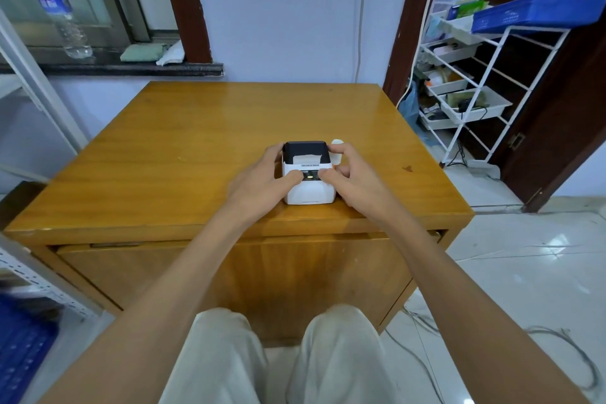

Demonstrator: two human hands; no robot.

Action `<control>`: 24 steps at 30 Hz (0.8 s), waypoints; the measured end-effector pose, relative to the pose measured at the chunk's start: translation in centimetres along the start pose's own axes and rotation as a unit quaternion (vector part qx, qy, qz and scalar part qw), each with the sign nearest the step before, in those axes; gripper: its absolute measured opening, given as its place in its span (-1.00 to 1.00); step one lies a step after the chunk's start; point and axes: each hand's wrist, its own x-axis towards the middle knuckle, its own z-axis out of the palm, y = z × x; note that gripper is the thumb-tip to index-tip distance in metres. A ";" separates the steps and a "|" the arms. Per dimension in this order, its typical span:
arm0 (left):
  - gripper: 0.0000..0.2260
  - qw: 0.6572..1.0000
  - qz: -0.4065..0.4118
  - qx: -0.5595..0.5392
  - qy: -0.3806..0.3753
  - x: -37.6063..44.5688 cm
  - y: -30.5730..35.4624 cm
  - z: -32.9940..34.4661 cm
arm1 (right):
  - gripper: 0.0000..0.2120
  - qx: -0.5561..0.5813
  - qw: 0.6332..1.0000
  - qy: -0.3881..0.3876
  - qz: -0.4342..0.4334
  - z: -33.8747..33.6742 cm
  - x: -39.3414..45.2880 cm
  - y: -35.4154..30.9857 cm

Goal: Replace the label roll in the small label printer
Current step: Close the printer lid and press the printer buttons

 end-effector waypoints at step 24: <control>-0.31 0.999 0.012 -0.028 0.016 0.1 -1.2 0.1 | -0.61 0.027 0.999 0.018 -0.009 0.3 0.2 0.7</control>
